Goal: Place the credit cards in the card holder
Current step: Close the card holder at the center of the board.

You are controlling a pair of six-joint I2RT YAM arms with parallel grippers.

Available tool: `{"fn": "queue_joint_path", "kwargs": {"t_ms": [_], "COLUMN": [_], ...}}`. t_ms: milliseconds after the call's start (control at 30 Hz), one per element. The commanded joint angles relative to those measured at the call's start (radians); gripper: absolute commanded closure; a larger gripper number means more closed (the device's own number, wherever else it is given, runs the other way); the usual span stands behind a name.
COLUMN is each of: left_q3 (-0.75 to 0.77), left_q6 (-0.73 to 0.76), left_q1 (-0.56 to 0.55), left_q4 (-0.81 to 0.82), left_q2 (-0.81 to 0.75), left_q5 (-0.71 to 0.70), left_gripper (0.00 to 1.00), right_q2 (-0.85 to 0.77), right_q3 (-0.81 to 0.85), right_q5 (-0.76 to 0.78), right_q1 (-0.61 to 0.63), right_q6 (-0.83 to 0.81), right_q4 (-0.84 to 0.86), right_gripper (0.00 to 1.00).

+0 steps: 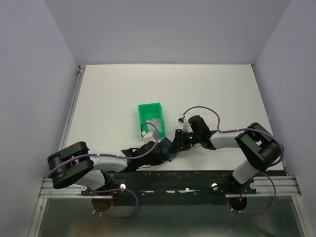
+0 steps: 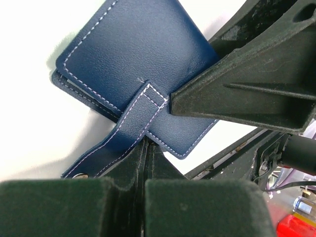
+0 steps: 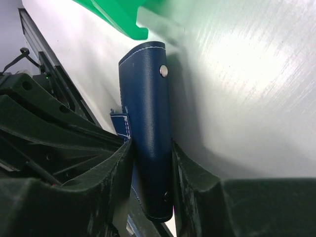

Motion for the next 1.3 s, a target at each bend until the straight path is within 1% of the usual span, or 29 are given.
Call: {"fn": "queue_joint_path", "kwargs": {"t_ms": [0,100,167,200,300,400,500,567,700,767,867,933,1067,1167,1267], "left_q3": [-0.033,-0.033,-0.028,-0.030,-0.031,-0.024,-0.004,0.010,0.010,0.004,-0.008,-0.019,-0.039,-0.050,-0.053], "left_q6": [0.018,0.018,0.020,0.020,0.021,0.035,0.050,0.055,0.055,0.050,0.043,0.042,0.033,0.026,0.024], "left_q1": [-0.005,-0.005,-0.003,-0.003,-0.003,-0.003,-0.003,-0.005,-0.003,-0.003,-0.003,-0.002,-0.003,-0.003,-0.002], "left_q4": [-0.141,-0.146,-0.164,-0.178,-0.230,-0.312,-0.401,-0.464,-0.544,-0.572,-0.613,-0.629,-0.649,-0.662,-0.669], "left_q2": [0.052,0.046,0.023,0.006,-0.072,-0.156,-0.244,-0.293,-0.389,-0.435,-0.497,-0.529,-0.583,-0.613,-0.624], "left_q5": [-0.001,-0.004,-0.008,-0.013,-0.036,-0.067,-0.108,-0.132,-0.168,-0.186,-0.202,-0.206,-0.212,-0.220,-0.225], "left_gripper": [1.00,1.00,1.00,1.00,1.00,1.00,1.00,1.00,1.00,1.00,1.00,0.98,0.97,0.97,0.97], "right_q2": [-0.039,-0.135,-0.230,-0.281,-0.455,-0.551,-0.513,-0.467,-0.381,-0.326,-0.235,-0.180,-0.108,-0.067,-0.024], "right_q3": [-0.045,-0.045,-0.028,-0.008,0.067,0.153,0.265,0.305,0.343,0.374,0.427,0.443,0.449,0.451,0.469], "right_q5": [-0.067,-0.035,0.040,0.097,0.339,0.575,0.769,0.875,1.022,1.089,1.198,1.225,1.226,1.219,1.211], "right_q1": [0.016,0.016,0.016,0.016,0.016,0.016,0.016,0.019,0.060,0.111,0.220,0.267,0.335,0.392,0.448], "right_q6": [0.008,-0.005,-0.035,-0.054,-0.119,-0.180,-0.217,-0.213,-0.187,-0.164,-0.118,-0.090,-0.058,-0.044,-0.022], "right_q4": [-0.012,-0.076,-0.196,-0.283,-0.544,-0.758,-0.963,-1.036,-1.095,-1.129,-1.173,-1.176,-1.150,-1.129,-1.124], "right_gripper": [0.61,0.70,0.77,0.79,0.86,0.93,0.99,1.00,1.00,1.00,1.00,1.00,0.98,0.90,0.77]}}
